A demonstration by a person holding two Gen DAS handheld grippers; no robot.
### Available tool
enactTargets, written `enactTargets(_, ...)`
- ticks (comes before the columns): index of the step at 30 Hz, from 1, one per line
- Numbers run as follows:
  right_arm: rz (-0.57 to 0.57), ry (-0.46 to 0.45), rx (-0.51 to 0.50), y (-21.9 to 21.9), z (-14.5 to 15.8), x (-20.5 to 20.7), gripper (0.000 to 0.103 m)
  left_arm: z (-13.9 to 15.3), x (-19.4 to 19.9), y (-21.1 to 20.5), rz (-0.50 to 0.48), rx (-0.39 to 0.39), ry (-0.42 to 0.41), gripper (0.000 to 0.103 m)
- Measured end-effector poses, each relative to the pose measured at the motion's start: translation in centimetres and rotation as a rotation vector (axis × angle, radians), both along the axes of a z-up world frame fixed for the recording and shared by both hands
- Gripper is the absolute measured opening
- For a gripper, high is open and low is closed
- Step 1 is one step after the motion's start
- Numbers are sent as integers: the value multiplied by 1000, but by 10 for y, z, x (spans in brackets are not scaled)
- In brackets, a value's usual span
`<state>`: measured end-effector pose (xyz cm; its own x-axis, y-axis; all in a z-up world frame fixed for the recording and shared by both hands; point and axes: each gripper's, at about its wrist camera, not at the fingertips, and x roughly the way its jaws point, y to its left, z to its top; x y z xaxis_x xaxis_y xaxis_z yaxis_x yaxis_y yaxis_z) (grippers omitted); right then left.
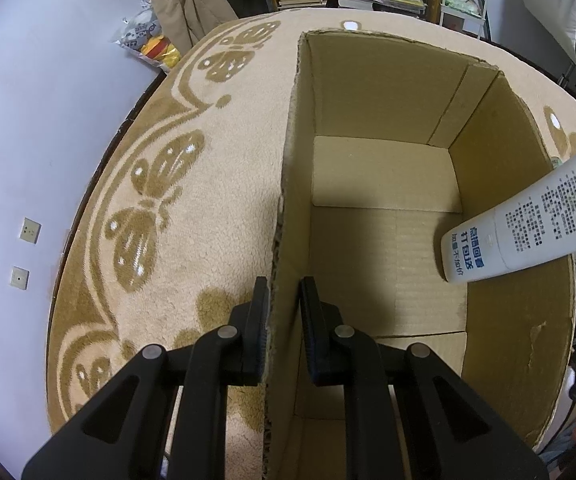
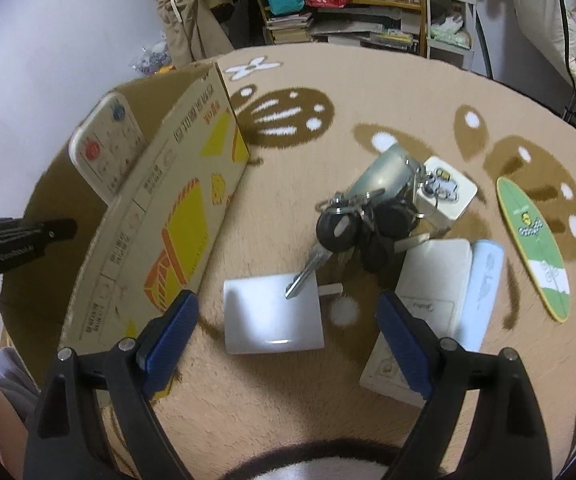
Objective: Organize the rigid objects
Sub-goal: 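Grasp the white rectangular block with the right gripper, then carry the white block with the right gripper over the box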
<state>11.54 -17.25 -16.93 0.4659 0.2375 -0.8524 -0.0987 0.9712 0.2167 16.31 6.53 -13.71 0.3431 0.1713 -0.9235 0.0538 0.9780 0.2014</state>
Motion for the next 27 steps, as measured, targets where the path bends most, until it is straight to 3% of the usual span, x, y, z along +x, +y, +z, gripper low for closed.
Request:
enactTargets(11, 16, 102, 0, 8, -34, 4, 86, 3, -1, 0, -7, -2, -11, 13)
enactTargets(19, 36, 99, -33, 18, -43, 6, 79, 4, -1, -1, -8, 8, -8, 13)
enactTargets(23, 34, 93, -39, 18, -43, 7, 68, 4, -1, -1, -8, 7, -7, 13)
enactTargets(27, 23, 89, -44, 18, -41, 5, 67, 4, -1, -2, -9, 9, -8, 13)
